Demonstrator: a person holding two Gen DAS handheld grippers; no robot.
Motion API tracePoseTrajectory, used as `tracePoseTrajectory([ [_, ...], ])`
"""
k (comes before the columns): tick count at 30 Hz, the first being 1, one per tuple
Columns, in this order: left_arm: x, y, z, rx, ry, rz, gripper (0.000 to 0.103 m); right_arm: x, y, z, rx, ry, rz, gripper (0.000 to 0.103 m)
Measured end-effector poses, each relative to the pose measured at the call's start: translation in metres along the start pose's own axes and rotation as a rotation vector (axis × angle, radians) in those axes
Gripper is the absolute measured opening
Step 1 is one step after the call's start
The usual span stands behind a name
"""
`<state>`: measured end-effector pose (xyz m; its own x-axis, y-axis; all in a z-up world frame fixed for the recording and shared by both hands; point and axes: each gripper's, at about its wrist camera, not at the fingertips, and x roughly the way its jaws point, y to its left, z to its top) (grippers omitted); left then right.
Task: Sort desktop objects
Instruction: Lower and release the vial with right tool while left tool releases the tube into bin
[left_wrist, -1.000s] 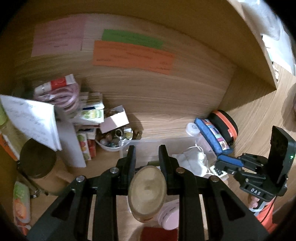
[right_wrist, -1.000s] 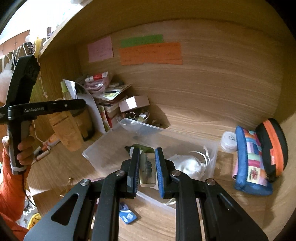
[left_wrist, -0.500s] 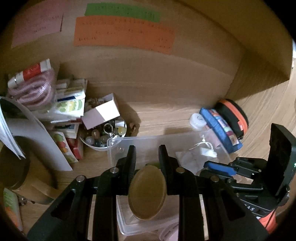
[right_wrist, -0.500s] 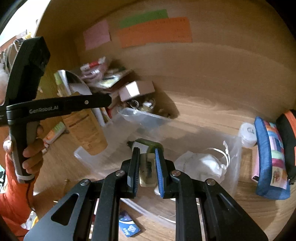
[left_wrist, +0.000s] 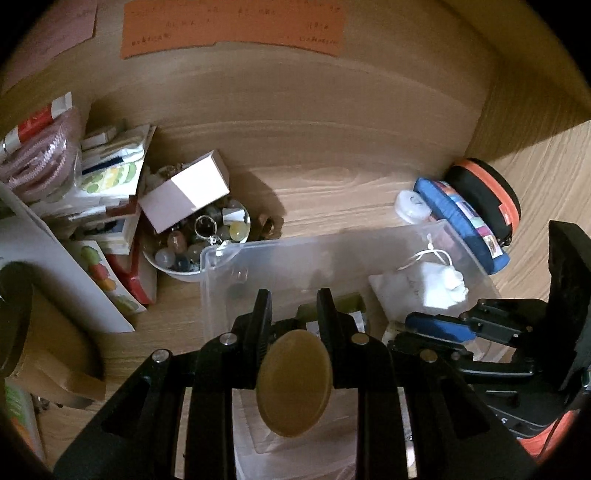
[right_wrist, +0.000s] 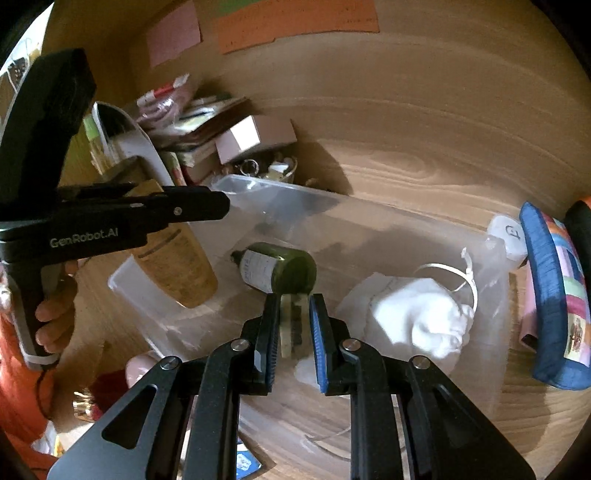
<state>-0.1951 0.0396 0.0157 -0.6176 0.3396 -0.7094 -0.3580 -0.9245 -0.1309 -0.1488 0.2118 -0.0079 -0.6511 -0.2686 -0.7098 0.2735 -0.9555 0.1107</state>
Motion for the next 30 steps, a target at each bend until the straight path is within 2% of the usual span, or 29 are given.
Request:
tracePoseTrajectory([
  [3, 0.003, -0.002, -0.002, 0.012, 0.001, 0.021, 0.023, 0.004, -0.002, -0.002, 0.004, 0.012, 0.01, 0.015],
  [17, 0.005, -0.009, -0.005, 0.05, -0.009, 0.052, 0.024, 0.001, 0.002, -0.002, -0.031, -0.032, -0.029, 0.016],
  [18, 0.005, -0.01, -0.005, 0.051, -0.01, 0.055, 0.025, 0.0, 0.002, -0.001, -0.034, -0.036, -0.032, 0.017],
  [22, 0.003, -0.01, -0.005, 0.053, -0.012, 0.051, 0.03, -0.004, 0.001, -0.001, -0.033, -0.057, -0.047, 0.033],
  [24, 0.001, -0.01, -0.005, 0.053, -0.013, 0.044, 0.041, -0.006, 0.001, 0.0, -0.031, -0.068, -0.051, 0.036],
  [29, -0.01, -0.01, -0.002, 0.053, -0.043, 0.055, 0.05, -0.012, 0.0, 0.001, -0.021, -0.089, -0.061, 0.048],
  [30, -0.014, -0.009, -0.002, 0.048, -0.05, 0.059, 0.057, -0.013, 0.0, 0.001, -0.019, -0.092, -0.063, 0.049],
])
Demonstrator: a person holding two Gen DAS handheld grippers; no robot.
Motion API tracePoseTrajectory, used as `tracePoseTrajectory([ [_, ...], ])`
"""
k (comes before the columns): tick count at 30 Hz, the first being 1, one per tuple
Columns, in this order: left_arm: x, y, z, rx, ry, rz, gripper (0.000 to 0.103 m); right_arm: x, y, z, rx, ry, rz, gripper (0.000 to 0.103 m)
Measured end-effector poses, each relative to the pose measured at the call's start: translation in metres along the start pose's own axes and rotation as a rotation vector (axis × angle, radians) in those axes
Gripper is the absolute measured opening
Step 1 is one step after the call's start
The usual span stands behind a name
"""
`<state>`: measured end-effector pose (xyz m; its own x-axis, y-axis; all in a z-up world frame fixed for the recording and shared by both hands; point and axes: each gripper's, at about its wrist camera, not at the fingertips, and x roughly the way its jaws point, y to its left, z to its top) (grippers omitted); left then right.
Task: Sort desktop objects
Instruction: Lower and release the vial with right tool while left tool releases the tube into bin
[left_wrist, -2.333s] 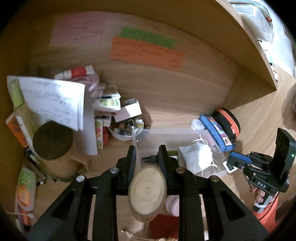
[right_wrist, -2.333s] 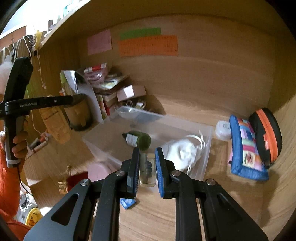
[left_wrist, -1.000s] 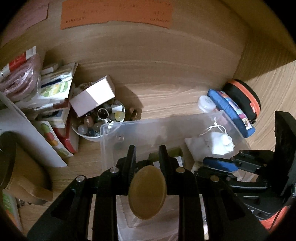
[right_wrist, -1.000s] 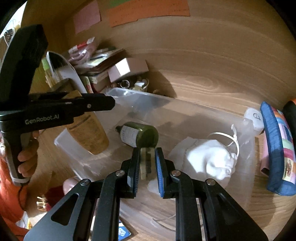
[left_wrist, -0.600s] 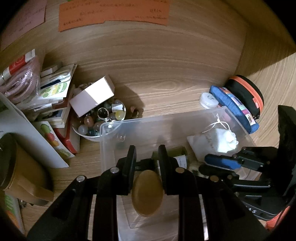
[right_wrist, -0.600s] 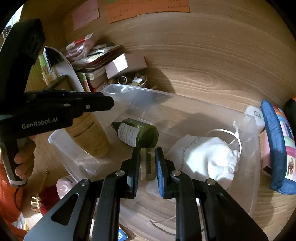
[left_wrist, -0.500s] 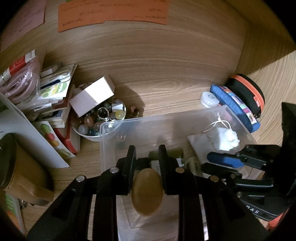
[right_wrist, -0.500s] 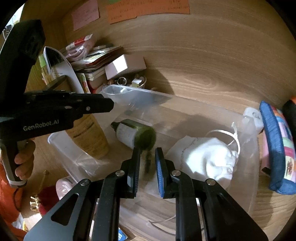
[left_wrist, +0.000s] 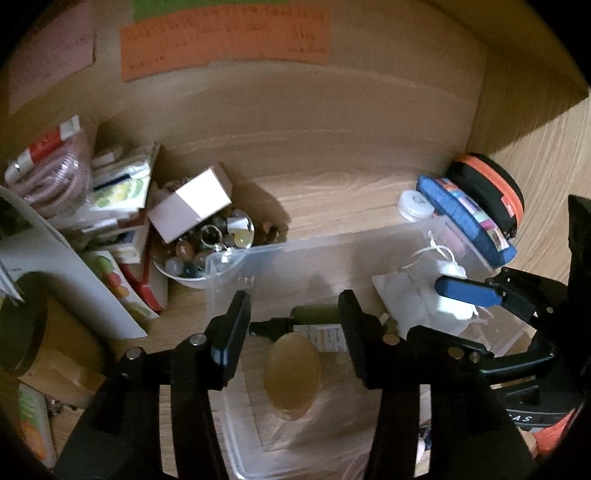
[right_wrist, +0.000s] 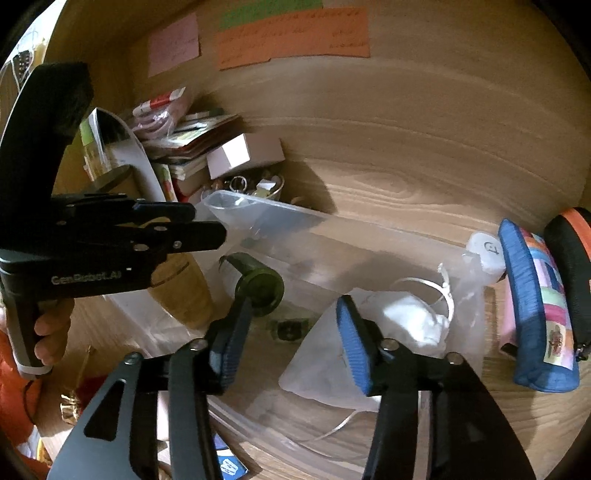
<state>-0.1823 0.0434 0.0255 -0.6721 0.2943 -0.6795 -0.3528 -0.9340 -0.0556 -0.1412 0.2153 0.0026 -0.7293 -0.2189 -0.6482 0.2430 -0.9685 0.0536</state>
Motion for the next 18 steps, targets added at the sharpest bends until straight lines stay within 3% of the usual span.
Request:
tracePoseTrajectory([
  [5, -0.025, 0.004, 0.003, -0.01, -0.061, 0.047, 0.073, -0.006, -0.003, 0.003, 0.006, -0.015, -0.005, 0.061],
  [11, -0.058, 0.008, -0.007, 0.003, -0.12, 0.122, 0.094, -0.019, 0.0, 0.007, -0.001, -0.033, 0.017, 0.065],
  [18, -0.089, 0.011, -0.031, 0.024, -0.134, 0.141, 0.096, -0.04, 0.012, 0.01, -0.023, -0.038, 0.006, 0.071],
])
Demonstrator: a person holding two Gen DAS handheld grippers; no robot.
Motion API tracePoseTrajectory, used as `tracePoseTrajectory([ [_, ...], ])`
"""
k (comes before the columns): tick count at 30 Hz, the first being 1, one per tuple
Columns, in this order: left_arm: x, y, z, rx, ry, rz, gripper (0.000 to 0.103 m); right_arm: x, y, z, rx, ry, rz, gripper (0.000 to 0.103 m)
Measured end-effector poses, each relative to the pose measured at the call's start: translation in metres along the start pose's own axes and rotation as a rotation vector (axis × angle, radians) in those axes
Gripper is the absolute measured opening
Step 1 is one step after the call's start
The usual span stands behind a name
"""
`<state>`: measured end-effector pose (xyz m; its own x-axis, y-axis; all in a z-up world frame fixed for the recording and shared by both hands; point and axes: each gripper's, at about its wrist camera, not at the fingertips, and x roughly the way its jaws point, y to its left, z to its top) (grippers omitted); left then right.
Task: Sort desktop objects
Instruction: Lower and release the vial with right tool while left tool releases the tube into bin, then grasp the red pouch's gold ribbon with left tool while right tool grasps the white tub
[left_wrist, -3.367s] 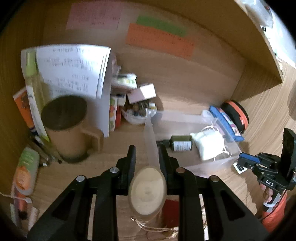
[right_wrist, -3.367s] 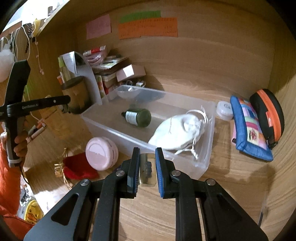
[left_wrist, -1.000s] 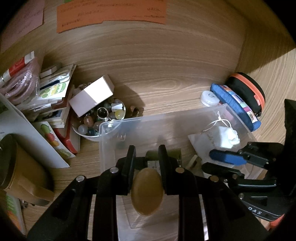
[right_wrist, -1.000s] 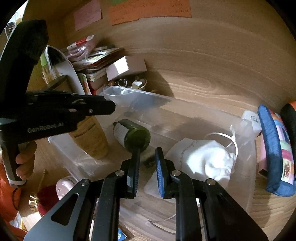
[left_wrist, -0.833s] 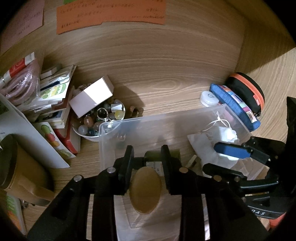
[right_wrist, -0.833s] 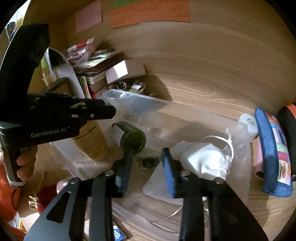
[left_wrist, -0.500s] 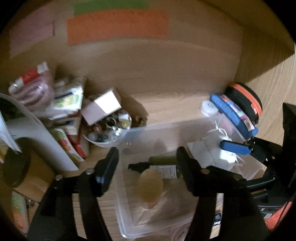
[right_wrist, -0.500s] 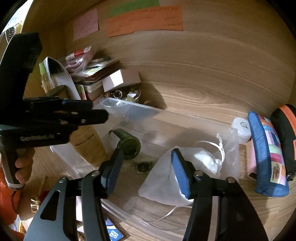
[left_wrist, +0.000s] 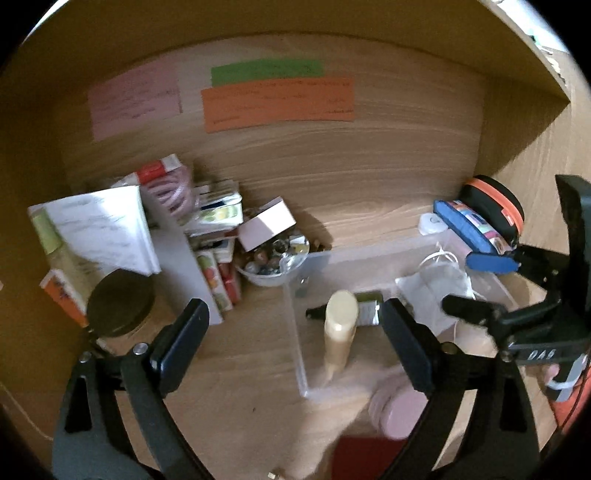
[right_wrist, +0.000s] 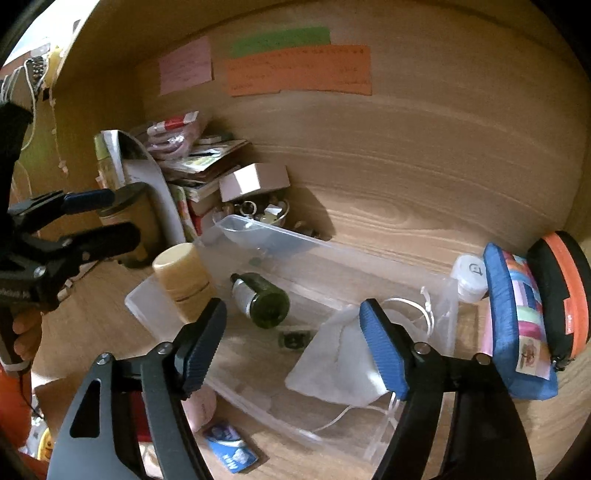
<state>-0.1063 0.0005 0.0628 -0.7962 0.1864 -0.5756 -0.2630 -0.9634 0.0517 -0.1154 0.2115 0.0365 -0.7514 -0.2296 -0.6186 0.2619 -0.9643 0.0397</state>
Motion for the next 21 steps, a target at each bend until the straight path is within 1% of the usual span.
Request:
tracePoseTrajectory([
  [6, -0.02, 0.007, -0.018, -0.028, 0.012, 0.002, 0.098, -0.036, 0.005, -0.013, 0.008, -0.02, -0.012, 0.073],
  [8, -0.029, 0.014, -0.028, -0.05, 0.019, -0.009, 0.098, -0.052, 0.01, -0.021, 0.006, -0.033, -0.02, 0.076],
  [13, -0.038, 0.02, -0.051, -0.088, 0.052, -0.018, 0.099, -0.082, 0.028, -0.045, -0.01, -0.052, -0.022, 0.077],
  [18, -0.034, 0.021, -0.08, -0.098, 0.129, -0.03, 0.099, -0.091, 0.05, -0.076, -0.047, -0.021, 0.009, 0.077],
  [21, -0.035, 0.019, -0.096, -0.094, 0.155, -0.027, 0.099, -0.095, 0.067, -0.094, -0.076, 0.001, 0.043, 0.077],
])
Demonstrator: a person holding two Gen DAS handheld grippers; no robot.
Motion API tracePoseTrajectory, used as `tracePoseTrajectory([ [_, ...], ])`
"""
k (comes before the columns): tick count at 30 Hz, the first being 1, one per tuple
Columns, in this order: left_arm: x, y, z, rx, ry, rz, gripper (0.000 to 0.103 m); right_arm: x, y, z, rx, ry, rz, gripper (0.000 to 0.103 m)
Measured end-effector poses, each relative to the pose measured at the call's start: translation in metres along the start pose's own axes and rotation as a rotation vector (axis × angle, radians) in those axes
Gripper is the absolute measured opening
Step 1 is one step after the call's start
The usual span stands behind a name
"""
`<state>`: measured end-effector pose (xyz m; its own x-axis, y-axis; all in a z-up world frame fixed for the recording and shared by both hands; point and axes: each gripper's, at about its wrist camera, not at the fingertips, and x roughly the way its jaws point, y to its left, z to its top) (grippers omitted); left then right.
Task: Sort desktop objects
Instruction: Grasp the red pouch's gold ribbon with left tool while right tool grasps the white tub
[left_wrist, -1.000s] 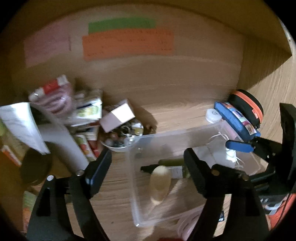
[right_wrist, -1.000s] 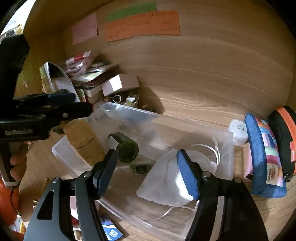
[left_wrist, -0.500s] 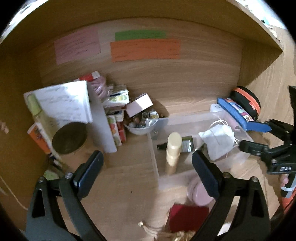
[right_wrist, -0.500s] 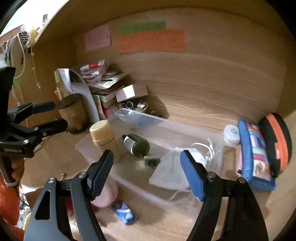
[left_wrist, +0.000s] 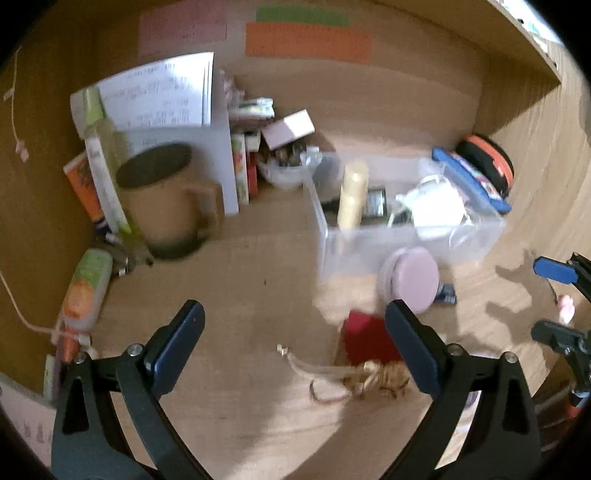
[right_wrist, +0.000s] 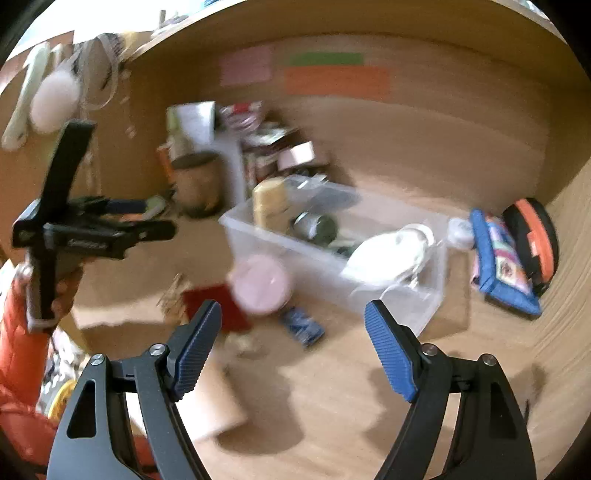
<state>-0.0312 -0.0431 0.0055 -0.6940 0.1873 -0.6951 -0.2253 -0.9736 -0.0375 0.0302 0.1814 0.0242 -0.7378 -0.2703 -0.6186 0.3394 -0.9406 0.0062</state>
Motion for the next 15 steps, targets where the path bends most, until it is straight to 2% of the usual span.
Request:
tracePoseTrajectory([
  [7, 0.005, 0.004, -0.026, -0.023, 0.052, -0.024, 0.099, 0.009, 0.037, -0.026, -0.054, 0.07, 0.126, 0.077],
  [15, 0.013, 0.002, -0.047, -0.035, 0.126, -0.087, 0.099, 0.051, 0.06, -0.045, -0.129, 0.191, 0.14, 0.077],
])
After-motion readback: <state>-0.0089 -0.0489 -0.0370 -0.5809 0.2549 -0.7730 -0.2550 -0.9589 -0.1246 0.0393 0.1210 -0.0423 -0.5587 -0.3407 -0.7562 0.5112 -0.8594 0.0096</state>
